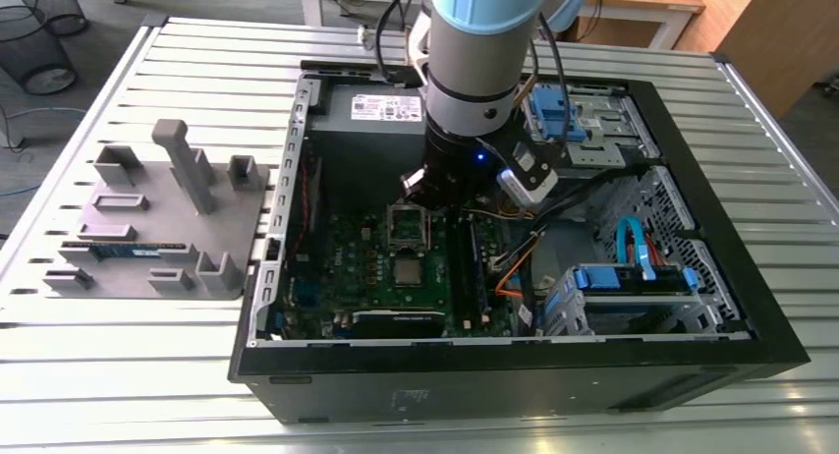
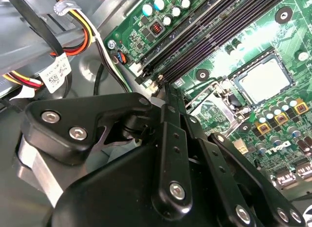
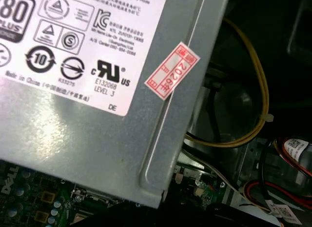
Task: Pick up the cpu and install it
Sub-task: 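Close the cpu cover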
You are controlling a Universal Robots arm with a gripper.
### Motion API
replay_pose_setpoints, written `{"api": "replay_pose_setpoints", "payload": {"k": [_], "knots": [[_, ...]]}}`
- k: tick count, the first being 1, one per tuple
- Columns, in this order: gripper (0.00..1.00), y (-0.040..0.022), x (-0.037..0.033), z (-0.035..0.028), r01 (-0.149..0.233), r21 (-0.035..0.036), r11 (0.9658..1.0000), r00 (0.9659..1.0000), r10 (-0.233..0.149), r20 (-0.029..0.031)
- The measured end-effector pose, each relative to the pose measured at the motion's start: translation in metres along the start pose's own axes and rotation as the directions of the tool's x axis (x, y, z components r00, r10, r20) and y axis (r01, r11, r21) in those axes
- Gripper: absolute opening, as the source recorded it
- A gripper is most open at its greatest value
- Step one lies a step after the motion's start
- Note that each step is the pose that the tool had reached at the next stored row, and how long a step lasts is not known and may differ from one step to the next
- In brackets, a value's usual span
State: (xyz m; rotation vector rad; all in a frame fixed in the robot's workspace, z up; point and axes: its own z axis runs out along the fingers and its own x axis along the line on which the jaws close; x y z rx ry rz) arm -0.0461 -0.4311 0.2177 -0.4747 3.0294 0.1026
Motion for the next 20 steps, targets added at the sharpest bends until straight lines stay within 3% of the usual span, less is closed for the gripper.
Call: {"api": "replay_pose_setpoints", "payload": {"k": [2, 3, 6, 8, 9, 15, 20], "knots": [[0.11, -0.0001, -0.0001, 0.0002, -0.001, -0.0102, 0.9999, 1.0000, 0.001, -0.0035], [0.11, -0.0001, -0.0002, 0.0004, -0.002, -0.0167, 0.9999, 1.0000, 0.002, -0.0087], [0.11, -0.0002, -0.0006, 0.0007, -0.005, -0.0324, 0.9995, 0.9995, 0.004, -0.0321], [0.11, -0.0004, -0.0012, 0.0012, -0.008, -0.0409, 0.9991, 0.9985, 0.006, -0.0554], [0.11, -0.0005, -0.0014, 0.0012, -0.009, -0.0424, 0.9991, 0.9981, 0.006, -0.0606], [0.11, -0.0008, -0.0022, 0.0018, -0.005, -0.0430, 0.9991, 0.9981, 0.002, -0.0608], [0.11, -0.0016, -0.0041, 0.0042, 0.046, -0.0472, 0.9978, 0.9968, -0.049, -0.0636]]}}
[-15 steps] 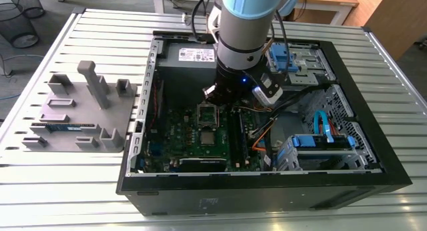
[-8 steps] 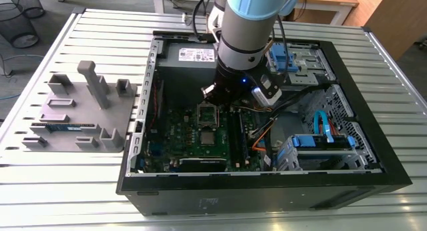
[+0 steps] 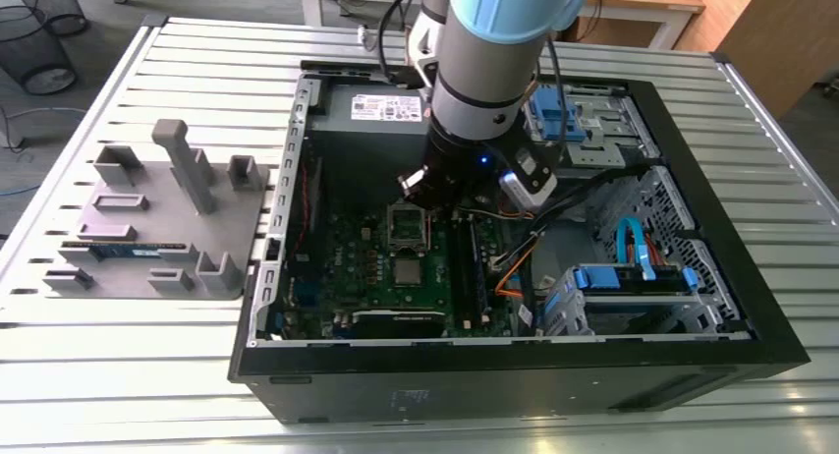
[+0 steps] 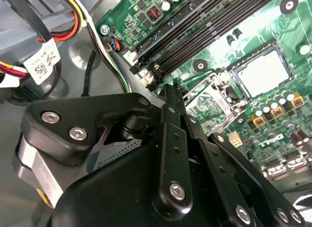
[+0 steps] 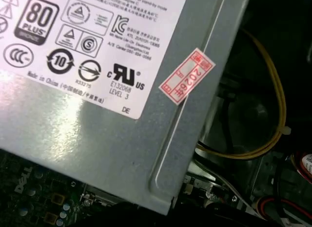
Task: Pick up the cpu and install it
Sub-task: 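Close the cpu cover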
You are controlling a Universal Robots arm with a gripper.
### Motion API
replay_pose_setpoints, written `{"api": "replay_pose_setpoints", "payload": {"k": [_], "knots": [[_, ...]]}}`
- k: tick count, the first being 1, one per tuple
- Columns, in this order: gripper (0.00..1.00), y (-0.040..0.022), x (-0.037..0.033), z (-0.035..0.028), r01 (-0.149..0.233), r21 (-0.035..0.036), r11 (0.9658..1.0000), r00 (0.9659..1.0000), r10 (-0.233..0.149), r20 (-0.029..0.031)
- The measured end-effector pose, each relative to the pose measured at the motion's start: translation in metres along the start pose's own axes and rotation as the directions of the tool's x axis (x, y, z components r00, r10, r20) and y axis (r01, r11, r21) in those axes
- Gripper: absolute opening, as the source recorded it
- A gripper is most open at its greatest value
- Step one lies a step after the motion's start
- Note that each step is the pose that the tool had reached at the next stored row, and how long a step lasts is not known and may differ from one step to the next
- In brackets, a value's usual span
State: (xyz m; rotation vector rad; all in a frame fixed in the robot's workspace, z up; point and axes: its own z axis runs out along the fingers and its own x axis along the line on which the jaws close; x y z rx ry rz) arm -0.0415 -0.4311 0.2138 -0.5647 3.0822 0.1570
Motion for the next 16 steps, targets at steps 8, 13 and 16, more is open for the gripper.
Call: {"api": "replay_pose_setpoints", "payload": {"k": [8, 13, 16], "knots": [[0.11, -0.0006, -0.0011, 0.0016, 0.060, -0.0031, 0.9982, 0.9982, -0.060, -0.0053], [0.11, -0.0007, -0.0013, 0.0020, 0.061, -0.0155, 0.9980, 0.9981, -0.061, 0.0004], [0.11, -0.0009, -0.0018, 0.0024, 0.066, -0.0247, 0.9975, 0.9978, -0.065, 0.0040]]}}
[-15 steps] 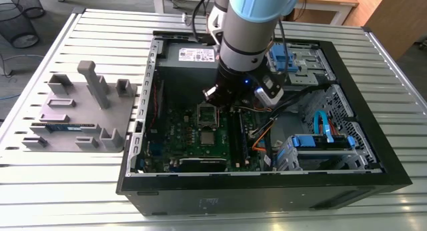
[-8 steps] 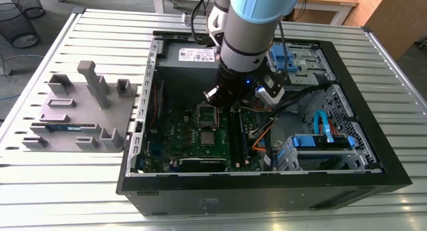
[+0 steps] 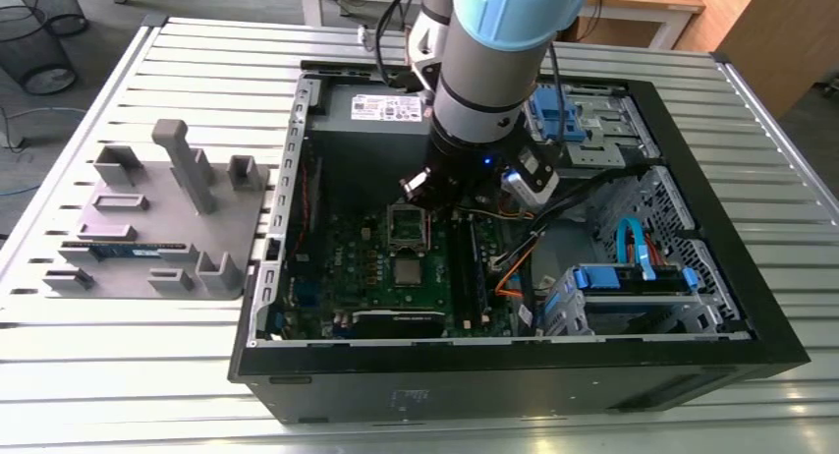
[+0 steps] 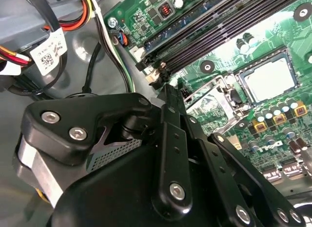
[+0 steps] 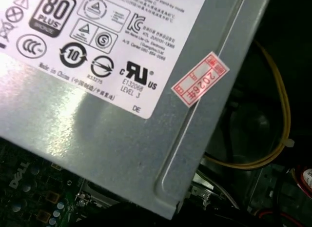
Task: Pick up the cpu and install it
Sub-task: 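Close the cpu cover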
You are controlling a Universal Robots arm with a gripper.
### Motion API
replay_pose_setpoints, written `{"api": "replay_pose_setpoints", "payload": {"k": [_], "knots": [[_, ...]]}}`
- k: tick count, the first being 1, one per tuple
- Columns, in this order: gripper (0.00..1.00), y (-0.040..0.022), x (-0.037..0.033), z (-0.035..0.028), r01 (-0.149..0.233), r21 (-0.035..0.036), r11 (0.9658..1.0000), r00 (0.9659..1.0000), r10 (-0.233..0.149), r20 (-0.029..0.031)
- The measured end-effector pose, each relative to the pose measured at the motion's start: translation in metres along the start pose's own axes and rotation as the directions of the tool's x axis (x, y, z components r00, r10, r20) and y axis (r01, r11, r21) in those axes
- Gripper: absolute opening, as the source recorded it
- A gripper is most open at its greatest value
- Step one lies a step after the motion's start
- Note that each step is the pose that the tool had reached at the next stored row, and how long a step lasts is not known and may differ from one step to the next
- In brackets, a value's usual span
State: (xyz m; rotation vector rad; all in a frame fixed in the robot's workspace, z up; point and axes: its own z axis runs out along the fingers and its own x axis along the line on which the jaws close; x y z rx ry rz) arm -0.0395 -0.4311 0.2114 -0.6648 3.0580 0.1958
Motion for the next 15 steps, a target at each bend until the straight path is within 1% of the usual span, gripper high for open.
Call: {"api": "replay_pose_setpoints", "payload": {"k": [7, 11, 15], "knots": [[0.11, -0.0012, -0.0018, 0.0028, 0.045, -0.0021, 0.9990, 0.9990, -0.045, -0.0051], [0.11, -0.0010, -0.0021, 0.0051, 0.060, -0.0030, 0.9982, 0.9982, -0.060, -0.0067], [0.11, 0.0002, -0.0026, 0.0060, 0.061, -0.0071, 0.9981, 0.9981, -0.061, -0.0048]]}}
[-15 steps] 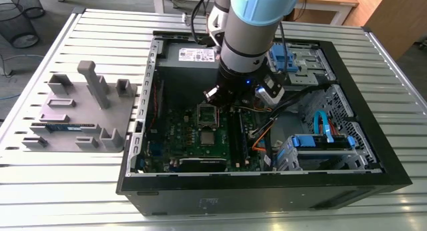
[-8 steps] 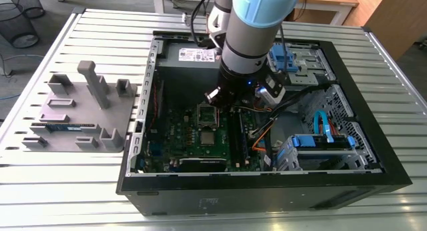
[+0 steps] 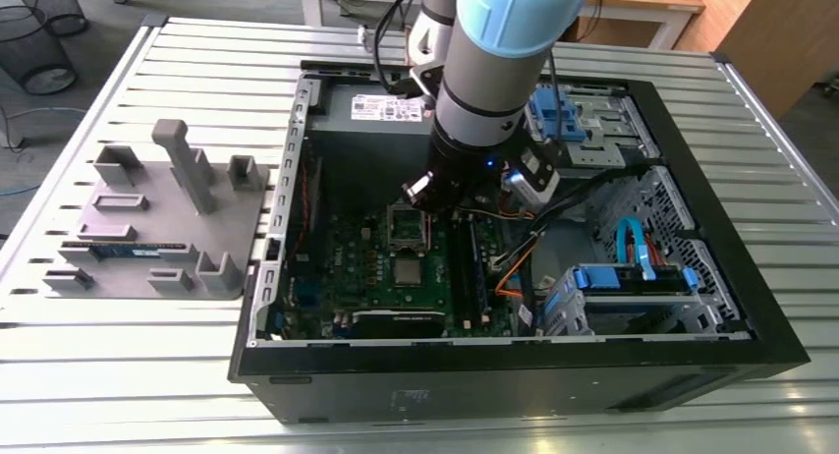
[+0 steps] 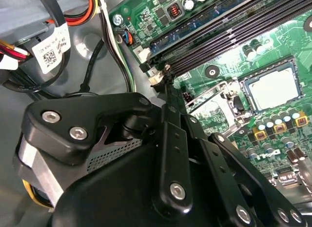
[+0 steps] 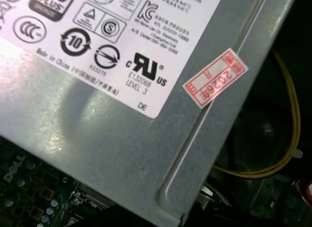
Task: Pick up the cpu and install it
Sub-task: 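Close the cpu cover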
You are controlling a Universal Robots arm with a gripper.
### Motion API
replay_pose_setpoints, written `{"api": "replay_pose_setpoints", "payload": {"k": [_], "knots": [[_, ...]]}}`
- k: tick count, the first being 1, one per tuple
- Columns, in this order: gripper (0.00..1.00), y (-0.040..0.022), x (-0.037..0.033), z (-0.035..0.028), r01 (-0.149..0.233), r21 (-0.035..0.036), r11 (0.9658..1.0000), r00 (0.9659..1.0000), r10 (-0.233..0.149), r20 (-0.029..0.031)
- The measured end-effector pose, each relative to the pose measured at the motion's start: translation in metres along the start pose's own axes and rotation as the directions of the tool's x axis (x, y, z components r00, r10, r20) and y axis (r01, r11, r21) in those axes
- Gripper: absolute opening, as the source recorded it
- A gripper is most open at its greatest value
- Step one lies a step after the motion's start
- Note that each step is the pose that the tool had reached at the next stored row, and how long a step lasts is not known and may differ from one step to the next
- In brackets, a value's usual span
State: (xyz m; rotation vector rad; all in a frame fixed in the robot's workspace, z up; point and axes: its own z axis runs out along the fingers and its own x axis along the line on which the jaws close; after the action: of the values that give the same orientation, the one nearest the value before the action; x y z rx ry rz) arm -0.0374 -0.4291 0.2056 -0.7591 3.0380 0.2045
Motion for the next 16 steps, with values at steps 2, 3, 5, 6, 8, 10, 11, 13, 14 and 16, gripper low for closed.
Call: {"api": "replay_pose_setpoints", "payload": {"k": [2, 3, 5, 6, 8, 10, 11, 13, 14, 16], "knots": [[0.11, 0.0002, -0.0001, 0.0002, 0.000, -0.0022, 1.0000, 1.0000, 0.000, 0.0013], [0.11, 0.0003, -0.0001, 0.0003, 0.000, -0.0025, 1.0000, 1.0000, 0.000, 0.0016], [0.11, 0.0003, -0.0002, 0.0003, -0.002, -0.0028, 1.0000, 1.0000, 0.002, 0.0020], [0.11, 0.0003, -0.0002, 0.0003, -0.003, -0.0030, 1.0000, 1.0000, 0.003, 0.0021], [0.11, 0.0004, -0.0002, 0.0004, -0.005, -0.0037, 1.0000, 1.0000, 0.005, 0.0028], [0.11, 0.0005, -0.0003, 0.0006, -0.007, -0.0050, 1.0000, 1.0000, 0.007, 0.0039], [0.11, 0.0006, -0.0003, 0.0007, -0.009, -0.0055, 0.9999, 0.9999, 0.009, 0.0044], [0.11, 0.0008, -0.0004, 0.0008, -0.012, -0.0066, 0.9999, 0.9999, 0.012, 0.0055], [0.11, 0.0009, -0.0003, 0.0009, -0.014, -0.0071, 0.9999, 0.9999, 0.014, 0.0060], [0.11, 0.0013, -0.0001, 0.0010, -0.016, -0.0076, 0.9998, 0.9999, 0.016, 0.0065]]}}
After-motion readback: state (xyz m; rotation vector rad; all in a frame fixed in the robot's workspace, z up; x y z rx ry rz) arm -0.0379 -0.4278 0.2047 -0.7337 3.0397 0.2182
